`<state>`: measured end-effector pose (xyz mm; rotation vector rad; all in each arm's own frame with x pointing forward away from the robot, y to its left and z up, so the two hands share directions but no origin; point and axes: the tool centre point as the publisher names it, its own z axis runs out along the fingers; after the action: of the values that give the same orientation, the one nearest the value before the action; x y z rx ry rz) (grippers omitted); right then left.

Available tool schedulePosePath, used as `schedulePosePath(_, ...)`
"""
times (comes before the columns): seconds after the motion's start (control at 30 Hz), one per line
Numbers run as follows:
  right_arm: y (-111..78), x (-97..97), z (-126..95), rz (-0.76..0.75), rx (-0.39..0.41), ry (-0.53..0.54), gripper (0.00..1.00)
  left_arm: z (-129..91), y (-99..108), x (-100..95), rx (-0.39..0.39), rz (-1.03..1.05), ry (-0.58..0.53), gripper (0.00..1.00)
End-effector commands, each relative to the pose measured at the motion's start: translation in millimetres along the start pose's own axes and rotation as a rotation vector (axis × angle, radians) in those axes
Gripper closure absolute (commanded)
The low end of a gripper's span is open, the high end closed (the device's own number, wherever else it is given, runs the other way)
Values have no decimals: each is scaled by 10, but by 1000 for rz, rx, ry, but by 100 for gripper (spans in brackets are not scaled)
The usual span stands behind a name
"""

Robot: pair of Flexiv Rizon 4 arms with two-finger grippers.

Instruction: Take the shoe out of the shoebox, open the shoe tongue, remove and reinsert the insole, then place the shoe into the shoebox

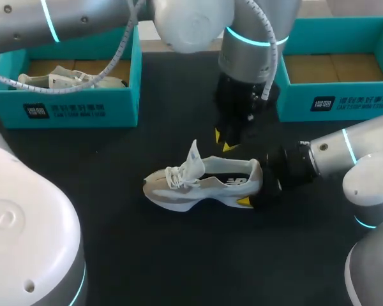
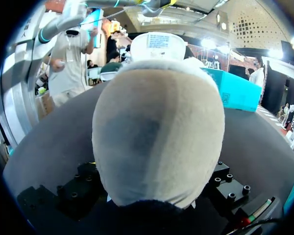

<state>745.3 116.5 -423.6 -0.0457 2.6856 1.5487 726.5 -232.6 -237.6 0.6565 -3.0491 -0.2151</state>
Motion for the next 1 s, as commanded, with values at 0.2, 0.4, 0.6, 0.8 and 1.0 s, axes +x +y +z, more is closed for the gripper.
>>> schedulePosePath(0.2,-21,16,39,0,2,-1,100,5,20,-9,52,564,-38,100)
schedulePosePath(0.4,-21,16,39,0,2,-1,100,224,-57,50,82,694,27,100)
schedulePosePath(0.6,-21,16,39,0,2,-1,100,407,-151,-6,201,701,15,100)
schedulePosePath(0.8,-21,16,39,0,2,-1,100,695,-240,-24,171,646,31,100)
schedulePosePath(1.0,-21,16,39,0,2,-1,100,991,-293,-1,156,590,58,100)
